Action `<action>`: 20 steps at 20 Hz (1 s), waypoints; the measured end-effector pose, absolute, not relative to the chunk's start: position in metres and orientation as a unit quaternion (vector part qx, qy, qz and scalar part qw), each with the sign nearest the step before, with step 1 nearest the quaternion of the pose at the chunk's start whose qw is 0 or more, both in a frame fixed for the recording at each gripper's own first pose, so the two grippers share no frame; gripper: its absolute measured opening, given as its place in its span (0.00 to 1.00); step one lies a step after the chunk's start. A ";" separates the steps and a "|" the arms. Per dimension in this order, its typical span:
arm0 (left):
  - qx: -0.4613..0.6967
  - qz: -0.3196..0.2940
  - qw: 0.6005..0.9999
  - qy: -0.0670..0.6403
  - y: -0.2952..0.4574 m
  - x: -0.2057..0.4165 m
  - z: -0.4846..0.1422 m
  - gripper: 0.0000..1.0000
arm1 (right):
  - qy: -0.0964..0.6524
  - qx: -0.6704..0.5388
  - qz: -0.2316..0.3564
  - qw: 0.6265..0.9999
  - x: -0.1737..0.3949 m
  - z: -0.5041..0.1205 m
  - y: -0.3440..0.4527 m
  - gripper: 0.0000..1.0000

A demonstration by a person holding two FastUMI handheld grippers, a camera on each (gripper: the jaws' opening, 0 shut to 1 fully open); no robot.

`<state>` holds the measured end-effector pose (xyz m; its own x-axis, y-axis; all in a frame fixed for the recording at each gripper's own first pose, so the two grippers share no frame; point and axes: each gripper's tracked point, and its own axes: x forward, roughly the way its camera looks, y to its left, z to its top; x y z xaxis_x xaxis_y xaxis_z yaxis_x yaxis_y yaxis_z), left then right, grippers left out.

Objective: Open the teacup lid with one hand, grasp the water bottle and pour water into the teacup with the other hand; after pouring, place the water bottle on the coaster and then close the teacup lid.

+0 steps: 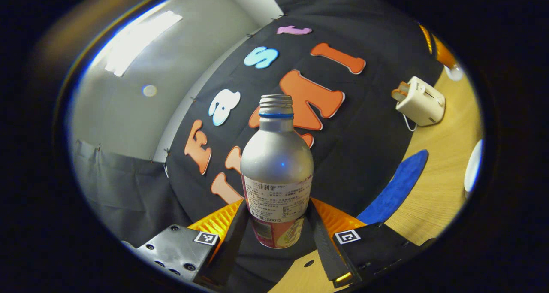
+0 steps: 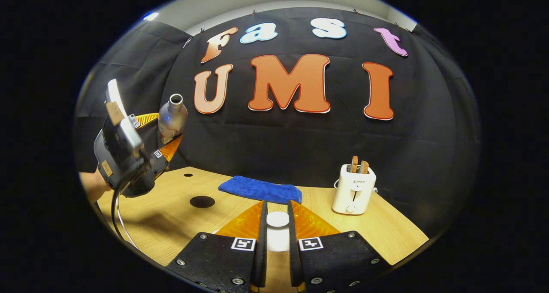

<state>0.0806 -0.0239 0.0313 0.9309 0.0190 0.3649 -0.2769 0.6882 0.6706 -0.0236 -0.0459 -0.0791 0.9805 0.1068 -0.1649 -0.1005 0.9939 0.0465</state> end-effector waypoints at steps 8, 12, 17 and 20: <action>0.175 0.070 0.977 -0.103 -0.003 0.102 -0.009 0.83 | 0.091 0.013 0.068 0.993 -0.016 -0.084 -0.027 0.23; 0.075 0.063 0.993 -0.061 0.015 0.118 -0.036 0.83 | 0.092 0.020 0.071 0.993 -0.009 -0.083 -0.023 0.23; 0.009 0.037 0.999 -0.006 0.008 0.127 -0.066 0.83 | 0.097 0.030 0.076 0.992 -0.001 -0.089 -0.023 0.22; -0.006 0.027 0.999 0.021 0.001 0.143 -0.093 0.80 | 0.111 0.022 0.074 0.991 0.004 -0.099 -0.024 0.22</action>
